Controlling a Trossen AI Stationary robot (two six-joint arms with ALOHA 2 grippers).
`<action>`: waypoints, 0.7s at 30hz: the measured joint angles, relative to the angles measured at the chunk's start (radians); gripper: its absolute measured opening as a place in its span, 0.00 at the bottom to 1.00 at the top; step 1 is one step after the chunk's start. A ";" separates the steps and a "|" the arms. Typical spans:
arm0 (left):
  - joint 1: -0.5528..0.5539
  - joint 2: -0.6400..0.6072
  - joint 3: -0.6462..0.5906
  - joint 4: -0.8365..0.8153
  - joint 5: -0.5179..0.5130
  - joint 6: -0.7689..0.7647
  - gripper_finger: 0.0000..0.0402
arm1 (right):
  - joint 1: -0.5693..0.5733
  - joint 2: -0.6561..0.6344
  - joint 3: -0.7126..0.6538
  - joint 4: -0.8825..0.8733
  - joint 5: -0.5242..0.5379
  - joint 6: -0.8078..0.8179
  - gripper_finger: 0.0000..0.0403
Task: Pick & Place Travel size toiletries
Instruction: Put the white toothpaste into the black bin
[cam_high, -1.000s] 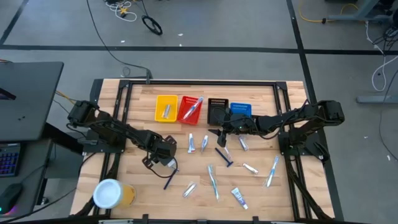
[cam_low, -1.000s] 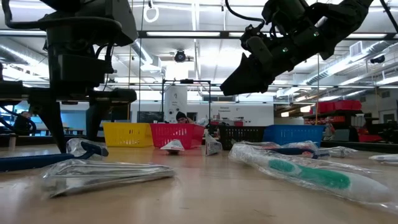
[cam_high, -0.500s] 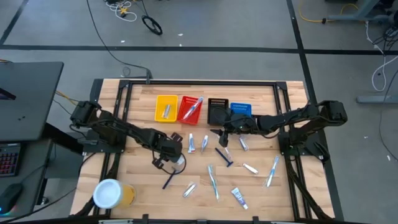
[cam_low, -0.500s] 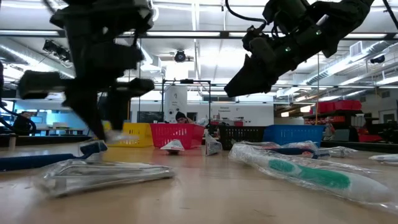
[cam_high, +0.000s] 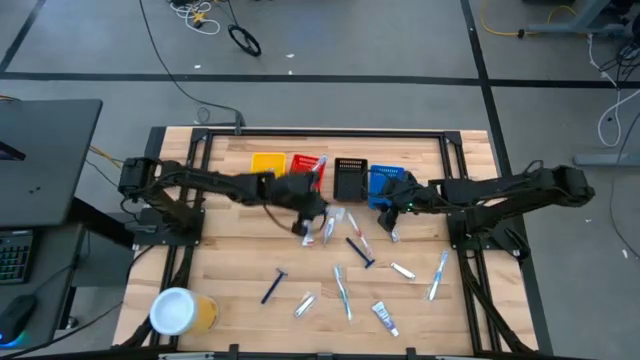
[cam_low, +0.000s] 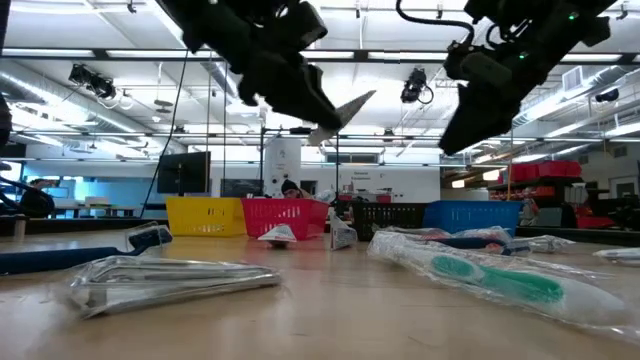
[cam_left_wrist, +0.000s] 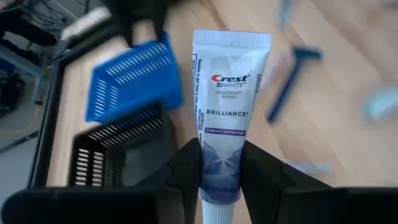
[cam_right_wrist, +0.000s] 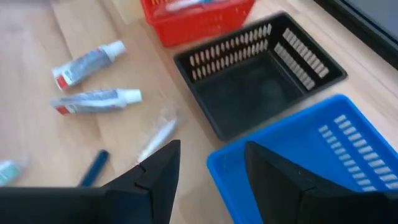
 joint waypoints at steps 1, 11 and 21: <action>0.027 0.001 0.000 0.038 0.038 -0.021 0.26 | 0.000 0.000 0.000 -0.010 -0.002 0.001 0.47; 0.178 0.081 0.006 0.408 0.147 -0.301 0.26 | -0.004 0.004 0.000 -0.031 0.056 0.045 0.47; 0.181 0.376 0.170 0.436 0.081 -0.333 0.26 | -0.002 0.004 -0.002 -0.029 0.053 0.103 0.47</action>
